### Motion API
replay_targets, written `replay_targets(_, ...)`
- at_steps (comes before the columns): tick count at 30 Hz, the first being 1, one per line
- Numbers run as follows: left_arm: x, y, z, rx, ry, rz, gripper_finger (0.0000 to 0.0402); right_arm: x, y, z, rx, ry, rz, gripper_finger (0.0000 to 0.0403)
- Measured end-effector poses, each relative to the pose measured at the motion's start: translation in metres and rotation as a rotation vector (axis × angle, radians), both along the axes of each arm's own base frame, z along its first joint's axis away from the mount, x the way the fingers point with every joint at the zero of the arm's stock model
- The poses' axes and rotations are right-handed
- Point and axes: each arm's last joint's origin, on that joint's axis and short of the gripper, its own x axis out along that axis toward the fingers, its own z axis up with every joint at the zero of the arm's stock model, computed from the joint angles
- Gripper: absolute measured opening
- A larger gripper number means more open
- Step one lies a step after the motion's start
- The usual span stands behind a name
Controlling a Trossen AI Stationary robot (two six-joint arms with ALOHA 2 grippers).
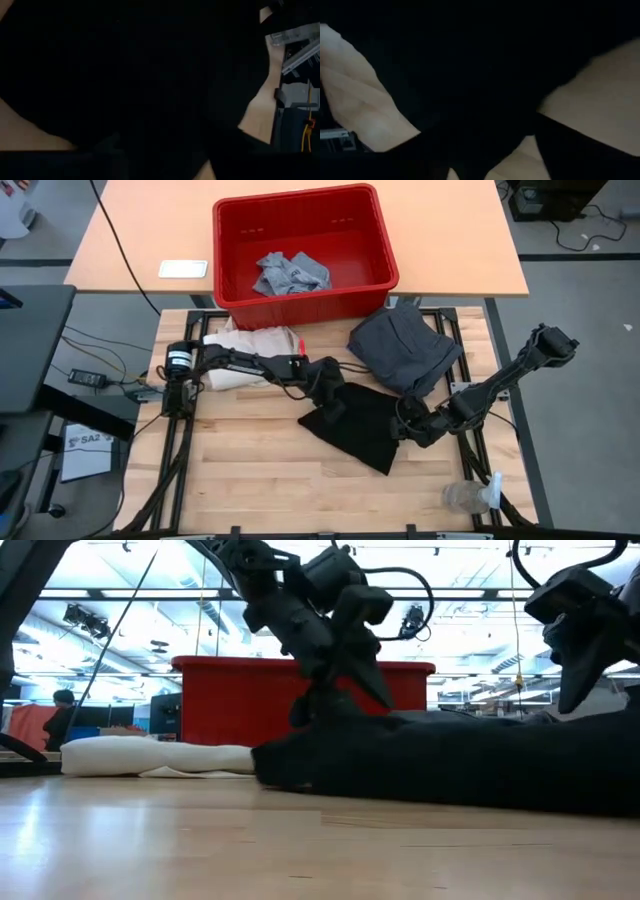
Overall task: Fold laundry
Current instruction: Stack the black shirt on top of the gray folded short
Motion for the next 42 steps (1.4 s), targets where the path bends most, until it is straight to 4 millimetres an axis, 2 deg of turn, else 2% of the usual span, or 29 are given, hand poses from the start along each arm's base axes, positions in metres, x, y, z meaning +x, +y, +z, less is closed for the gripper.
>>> replay_targets(5, -0.011, 0.005, 0.012, -0.018, 0.048, 0.004, 0.0283, -0.008, 0.005, -0.001, 0.075, 0.056, -0.07, 0.0327)
replay_targets(10, -0.023, 0.01, 0.014, 0.038, 0.139, 0.031, 0.0337, -0.011, 0.01, -0.005, 0.078, 0.081, -0.08, 0.0345)
replay_targets(14, -0.02, 0.015, -0.002, 0.047, 0.156, -0.044, 0.0357, -0.009, 0.009, -0.012, 0.046, 0.089, -0.094, 0.0346)
replay_targets(16, -0.018, 0.018, -0.016, -0.003, 0.178, -0.089, 0.0363, -0.006, 0.009, -0.017, 0.03, 0.059, -0.101, 0.0347)
replay_targets(18, -0.012, 0.023, -0.022, -0.047, 0.136, -0.101, 0.0367, -0.004, 0.011, -0.021, 0.022, 0.005, -0.103, 0.0351)
replay_targets(21, -0.005, 0.031, -0.024, -0.085, 0.075, -0.085, 0.037, -0.002, 0.013, -0.033, 0.016, -0.055, -0.102, 0.036)
replay_targets(26, 0.002, 0.039, -0.045, -0.142, 0.068, -0.066, 0.0371, -0.002, 0.011, -0.05, -0.022, -0.029, -0.121, 0.037)
replay_targets(34, 0.009, 0.036, -0.066, -0.207, 0.07, -0.108, 0.0357, 0.002, 0.011, -0.052, -0.039, -0.064, -0.137, 0.0339)
replay_targets(38, 0.016, 0.031, -0.065, -0.199, -0.005, -0.118, 0.0324, 0.005, 0.008, -0.053, -0.035, -0.068, -0.157, 0.0312)
replay_targets(42, 0.023, 0.018, -0.063, -0.14, -0.081, -0.153, 0.0265, 0.01, 0.004, -0.053, -0.029, -0.076, -0.158, 0.0272)
